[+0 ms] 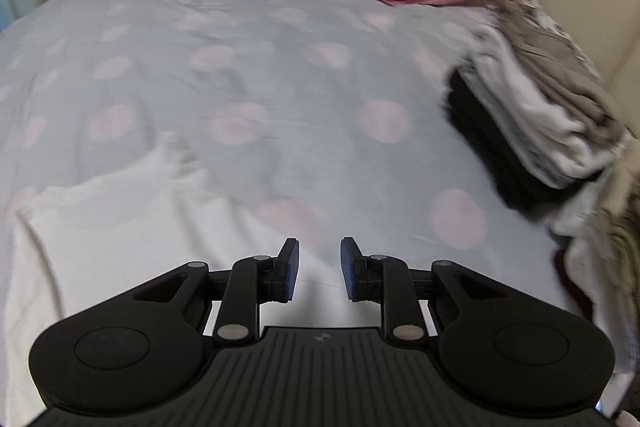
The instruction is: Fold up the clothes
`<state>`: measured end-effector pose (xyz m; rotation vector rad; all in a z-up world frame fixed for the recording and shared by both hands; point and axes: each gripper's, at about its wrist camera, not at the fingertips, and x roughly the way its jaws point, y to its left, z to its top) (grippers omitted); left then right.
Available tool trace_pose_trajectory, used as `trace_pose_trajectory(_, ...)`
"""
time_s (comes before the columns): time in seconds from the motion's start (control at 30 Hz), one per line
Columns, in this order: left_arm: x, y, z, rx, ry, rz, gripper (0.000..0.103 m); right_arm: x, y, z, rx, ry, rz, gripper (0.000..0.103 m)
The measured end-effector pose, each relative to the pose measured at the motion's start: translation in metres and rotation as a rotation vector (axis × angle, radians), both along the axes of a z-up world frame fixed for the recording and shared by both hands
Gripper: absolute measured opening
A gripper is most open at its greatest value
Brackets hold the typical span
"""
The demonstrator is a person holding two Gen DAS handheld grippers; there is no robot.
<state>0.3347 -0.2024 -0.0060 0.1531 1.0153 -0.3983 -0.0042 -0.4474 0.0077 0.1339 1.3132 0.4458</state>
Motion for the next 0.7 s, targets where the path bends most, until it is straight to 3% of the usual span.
trace_pose_trajectory(0.13, 0.014, 0.024, -0.015, 0.024, -0.013, 0.067, 0.021, 0.005, 0.008, -0.003, -0.003, 0.005, 0.028, 0.046)
trace_pose_trajectory(0.33, 0.029, 0.057, -0.046, 0.006, 0.051, 0.131, 0.021, 0.007, 0.01, -0.009, 0.005, 0.024, 0.03, 0.047)
trace_pose_trajectory(0.5, 0.03, 0.063, -0.072, 0.066, 0.055, 0.141, 0.021, 0.009, 0.012, -0.011, 0.003, 0.043, 0.031, 0.048)
trace_pose_trajectory(0.7, 0.024, 0.066, -0.07, 0.071, 0.016, 0.137, 0.021, 0.008, 0.011, -0.01, 0.001, 0.047, 0.014, 0.048)
